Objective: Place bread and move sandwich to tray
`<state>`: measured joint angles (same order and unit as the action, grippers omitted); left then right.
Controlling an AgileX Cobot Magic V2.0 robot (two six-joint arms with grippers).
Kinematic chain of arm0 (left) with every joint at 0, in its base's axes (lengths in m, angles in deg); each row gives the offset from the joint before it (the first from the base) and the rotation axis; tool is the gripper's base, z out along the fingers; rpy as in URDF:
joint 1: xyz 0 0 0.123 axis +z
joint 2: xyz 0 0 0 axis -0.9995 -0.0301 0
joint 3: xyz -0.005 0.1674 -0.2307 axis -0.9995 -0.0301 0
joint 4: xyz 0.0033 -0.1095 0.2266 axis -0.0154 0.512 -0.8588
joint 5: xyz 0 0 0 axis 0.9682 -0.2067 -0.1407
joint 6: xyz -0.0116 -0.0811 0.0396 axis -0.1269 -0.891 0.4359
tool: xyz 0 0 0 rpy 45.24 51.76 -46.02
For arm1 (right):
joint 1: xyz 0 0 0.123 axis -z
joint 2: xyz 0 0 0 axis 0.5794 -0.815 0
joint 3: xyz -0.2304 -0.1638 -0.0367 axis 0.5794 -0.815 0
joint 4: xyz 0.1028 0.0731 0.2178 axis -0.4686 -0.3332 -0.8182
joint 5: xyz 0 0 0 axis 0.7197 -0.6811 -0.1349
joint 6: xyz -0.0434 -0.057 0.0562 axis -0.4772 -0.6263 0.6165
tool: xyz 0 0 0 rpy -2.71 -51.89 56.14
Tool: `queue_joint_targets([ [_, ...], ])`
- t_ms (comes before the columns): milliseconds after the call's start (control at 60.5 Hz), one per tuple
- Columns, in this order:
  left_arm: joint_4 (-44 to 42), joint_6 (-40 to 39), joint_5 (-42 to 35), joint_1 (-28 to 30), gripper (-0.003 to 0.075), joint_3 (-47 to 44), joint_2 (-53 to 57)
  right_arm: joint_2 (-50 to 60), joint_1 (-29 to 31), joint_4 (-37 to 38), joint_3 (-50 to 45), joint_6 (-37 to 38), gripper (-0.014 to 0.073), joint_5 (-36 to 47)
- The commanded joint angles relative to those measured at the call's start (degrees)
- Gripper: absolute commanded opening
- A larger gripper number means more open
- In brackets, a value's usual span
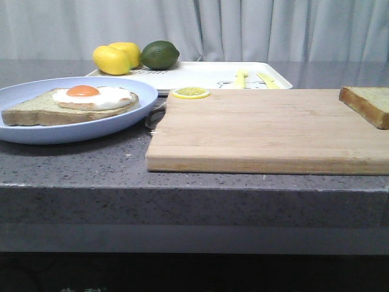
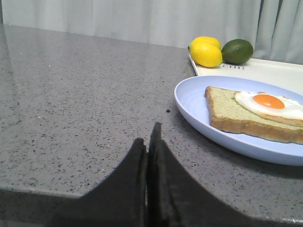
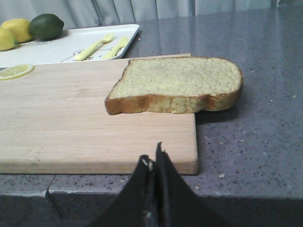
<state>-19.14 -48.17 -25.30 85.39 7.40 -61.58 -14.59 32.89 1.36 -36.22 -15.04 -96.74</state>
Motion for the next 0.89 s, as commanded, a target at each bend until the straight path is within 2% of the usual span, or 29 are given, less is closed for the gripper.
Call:
queue_joint_targets([
  [0,0.4,-0.3,-4.9,0.2,-0.0020,-0.1,1.2,0.7,0.2,0.4,0.1,0.1,-0.0060,5.3],
  [149,0.4,-0.3,-6.7,0.2,-0.0020,-0.1,1.2,0.7,0.2,0.3,0.1,0.1,-0.0060,7.3],
  [314,0.4,-0.3,-18.0,0.2,-0.0020,0.2,1.2,0.7,0.1,0.3,2.7,0.1,-0.0060,8.8],
  [380,0.4,-0.3,-19.8,0.2,-0.0020,1.9,1.2,0.7,0.1,0.3,5.9,0.1,-0.0060,7.5],
  [546,-1.6,-0.3,-13.0,0.2,-0.0020,12.3,-1.7,-2.1,0.2,0.3,18.4,0.1,-0.0060,0.2],
  [728,-2.1,-0.3,1.9,0.0,-0.0020,26.4,-17.0,-16.0,0.2,0.3,32.7,0.1,-0.0060,-8.5],
  [876,-2.1,-0.3,2.5,0.0,-0.0020,32.2,-29.2,-28.0,0.1,0.3,38.6,0.1,-0.0060,-9.8],
])
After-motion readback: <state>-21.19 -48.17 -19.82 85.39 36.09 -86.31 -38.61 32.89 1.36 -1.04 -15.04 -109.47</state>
